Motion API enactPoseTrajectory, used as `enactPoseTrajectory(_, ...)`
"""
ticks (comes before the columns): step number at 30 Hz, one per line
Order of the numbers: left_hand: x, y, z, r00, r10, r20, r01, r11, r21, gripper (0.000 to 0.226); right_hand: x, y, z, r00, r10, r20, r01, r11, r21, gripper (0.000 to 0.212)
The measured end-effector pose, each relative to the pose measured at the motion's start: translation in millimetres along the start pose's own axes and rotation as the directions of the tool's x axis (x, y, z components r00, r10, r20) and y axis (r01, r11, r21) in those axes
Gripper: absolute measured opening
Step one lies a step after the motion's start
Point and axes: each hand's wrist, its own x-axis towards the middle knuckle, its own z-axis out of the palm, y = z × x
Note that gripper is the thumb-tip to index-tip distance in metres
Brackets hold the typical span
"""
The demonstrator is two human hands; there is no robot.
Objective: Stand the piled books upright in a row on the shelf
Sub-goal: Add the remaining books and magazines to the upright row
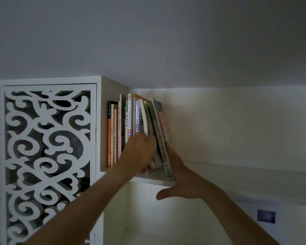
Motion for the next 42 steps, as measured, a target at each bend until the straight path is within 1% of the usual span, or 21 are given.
enactPoseTrajectory(2, 13.9, 13.6, -27.2, 0.998, 0.010, 0.064, -0.012, 1.000, 0.028, 0.036, 3.9, -0.9, 4.8, 0.995, 0.033, -0.092, -0.034, 0.999, -0.005, 0.141)
enactPoseTrajectory(6, 39.8, 40.9, -67.0, 0.968, -0.106, 0.228, 0.071, 0.985, 0.158, 0.019, 18.5, -6.8, 7.8, 0.945, 0.091, -0.313, -0.069, 0.994, 0.081, 0.128)
enactPoseTrajectory(9, 46.7, 52.5, -77.4, 0.931, -0.185, 0.316, 0.143, 0.978, 0.154, 0.018, 22.3, -15.0, 11.1, 0.926, 0.111, -0.362, -0.141, 0.988, -0.058, 0.128)
enactPoseTrajectory(12, 49.0, 55.7, -79.8, 0.922, -0.219, 0.320, 0.175, 0.972, 0.159, 0.021, 28.0, -23.7, 18.9, 0.897, 0.132, -0.421, -0.249, 0.939, -0.236, 0.125)
enactPoseTrajectory(16, 44.9, 49.0, -72.9, 0.944, -0.164, 0.288, 0.136, 0.984, 0.114, 0.015, 42.3, -28.3, 25.3, 0.840, 0.131, -0.527, -0.351, 0.872, -0.342, 0.102)
enactPoseTrajectory(18, 38.5, 42.6, -64.7, 0.958, -0.092, 0.273, 0.076, 0.995, 0.071, 0.033, 45.5, -28.1, 27.7, 0.817, 0.125, -0.563, -0.376, 0.856, -0.356, 0.093)
enactPoseTrajectory(20, 29.0, 38.7, -54.8, 0.963, 0.032, 0.266, -0.027, 0.999, -0.021, 0.071, 46.4, -29.7, 28.8, 0.792, 0.130, -0.597, -0.395, 0.855, -0.337, 0.086)
enactPoseTrajectory(21, 23.1, 36.3, -48.2, 0.956, 0.100, 0.276, -0.082, 0.994, -0.074, 0.083, 48.5, -28.2, 29.6, 0.777, 0.138, -0.614, -0.407, 0.854, -0.323, 0.084)
enactPoseTrajectory(23, 15.0, 22.7, -24.9, 0.916, 0.238, 0.323, -0.204, 0.970, -0.136, 0.093, 48.9, -25.8, 28.1, 0.752, 0.184, -0.633, -0.417, 0.876, -0.241, 0.080)
enactPoseTrajectory(25, 15.3, -6.3, 7.3, 0.872, 0.344, 0.349, -0.352, 0.935, -0.041, 0.104, 47.2, -25.0, 26.5, 0.740, 0.223, -0.634, -0.385, 0.914, -0.128, 0.078)
enactPoseTrajectory(26, 18.7, -20.2, 22.5, 0.873, 0.377, 0.309, -0.402, 0.916, 0.016, 0.113, 45.9, -24.5, 26.2, 0.749, 0.210, -0.628, -0.360, 0.925, -0.120, 0.080)
enactPoseTrajectory(27, 24.9, -33.4, 36.0, 0.877, 0.416, 0.239, -0.439, 0.897, 0.052, 0.118, 44.5, -24.9, 26.6, 0.768, 0.173, -0.617, -0.343, 0.924, -0.168, 0.085)
enactPoseTrajectory(28, 30.1, -43.6, 46.4, 0.873, 0.459, 0.166, -0.472, 0.880, 0.053, 0.115, 44.5, -22.1, 27.7, 0.778, 0.131, -0.614, -0.328, 0.919, -0.220, 0.089)
enactPoseTrajectory(30, 37.5, -57.7, 59.9, 0.862, 0.505, 0.039, -0.504, 0.863, -0.018, 0.093, 43.8, -23.3, 26.4, 0.769, 0.145, -0.622, -0.347, 0.913, -0.215, 0.087)
enactPoseTrajectory(31, 37.9, -60.9, 62.0, 0.871, 0.492, -0.021, -0.492, 0.869, -0.050, 0.082, 43.6, -23.1, 25.5, 0.771, 0.170, -0.614, -0.372, 0.903, -0.217, 0.086)
enactPoseTrajectory(33, 37.1, -64.3, 59.7, 0.890, 0.427, -0.160, -0.440, 0.896, -0.060, 0.060, 39.8, -23.8, 24.6, 0.801, 0.146, -0.581, -0.353, 0.898, -0.261, 0.090)
enactPoseTrajectory(35, 40.3, -62.0, 49.7, 0.867, 0.409, -0.284, -0.444, 0.894, -0.067, 0.030, 35.6, -24.7, 23.9, 0.832, 0.122, -0.541, -0.308, 0.913, -0.268, 0.103)
enactPoseTrajectory(37, 43.1, -48.6, 35.6, 0.838, 0.441, -0.320, -0.473, 0.881, -0.025, 0.021, 32.9, -25.7, 22.9, 0.855, 0.133, -0.502, -0.290, 0.924, -0.250, 0.118)
enactPoseTrajectory(39, 47.5, -34.0, 24.5, 0.828, 0.472, -0.301, -0.477, 0.877, 0.063, 0.013, 30.4, -28.3, 20.6, 0.870, 0.163, -0.466, -0.284, 0.937, -0.203, 0.123)
enactPoseTrajectory(40, 50.3, -28.5, 22.1, 0.837, 0.471, -0.278, -0.460, 0.881, 0.108, 0.011, 28.5, -29.3, 19.6, 0.877, 0.163, -0.451, -0.272, 0.944, -0.187, 0.124)
enactPoseTrajectory(42, 57.2, -22.1, 21.5, 0.877, 0.420, -0.234, -0.379, 0.903, 0.201, 0.019, 24.4, -27.6, 20.1, 0.886, 0.133, -0.444, -0.239, 0.952, -0.193, 0.121)
